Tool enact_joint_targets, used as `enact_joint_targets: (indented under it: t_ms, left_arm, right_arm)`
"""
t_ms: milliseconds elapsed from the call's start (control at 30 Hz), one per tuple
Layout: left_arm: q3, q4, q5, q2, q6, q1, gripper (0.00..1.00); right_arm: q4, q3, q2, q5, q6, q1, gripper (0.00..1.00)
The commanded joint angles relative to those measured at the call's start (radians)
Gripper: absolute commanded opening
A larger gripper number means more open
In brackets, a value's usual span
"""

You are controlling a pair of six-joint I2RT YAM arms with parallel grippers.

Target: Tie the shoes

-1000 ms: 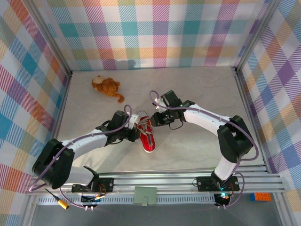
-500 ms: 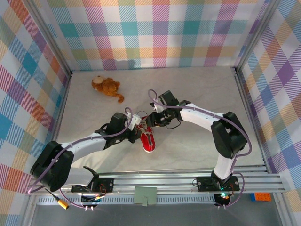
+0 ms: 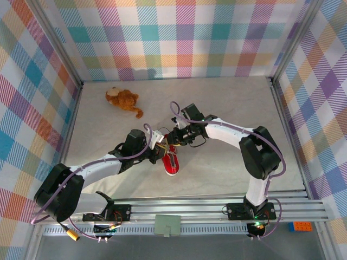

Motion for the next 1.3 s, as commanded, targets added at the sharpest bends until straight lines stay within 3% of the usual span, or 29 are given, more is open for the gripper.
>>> enact_joint_targets:
  t_ms: [0,33,133,233,367,467,633,833,1267]
  left_arm:
    - [-0.004,0.039,0.02,-0.002,0.027,-0.009,0.0]
    - [-0.003,0.034,0.018,-0.003,0.03,-0.008,0.0]
    - [0.004,-0.014,-0.005,-0.023,0.047,-0.009,0.03]
    - [-0.011,-0.074,-0.068,-0.103,0.057,-0.007,0.36]
    - [-0.068,-0.119,-0.129,-0.254,0.054,0.012,0.52]
    - [-0.073,-0.166,-0.139,-0.35,0.041,0.029,0.54]
    - [-0.063,-0.12,-0.076,-0.42,0.035,0.03,0.57]
    - [-0.01,-0.007,-0.017,-0.295,0.036,-0.002,0.6]
    - [0.031,0.163,0.008,-0.074,0.069,-0.038,0.62]
  right_arm:
    - [0.025,0.026,0.017,-0.035,0.008,-0.006,0.09]
    - [0.031,0.022,0.01,-0.036,0.008,-0.006,0.02]
    - [0.04,-0.005,-0.048,0.013,0.001,-0.006,0.0]
    - [-0.025,-0.02,-0.143,0.145,-0.036,-0.006,0.0]
    - [-0.116,-0.034,-0.276,0.287,-0.083,-0.006,0.0]
    - [-0.141,-0.053,-0.357,0.33,-0.093,-0.003,0.0]
    - [-0.154,-0.035,-0.405,0.274,-0.101,0.022,0.0]
    - [-0.124,0.024,-0.401,0.185,-0.093,0.053,0.0]
    - [-0.163,0.097,-0.333,0.189,-0.083,0.053,0.0]
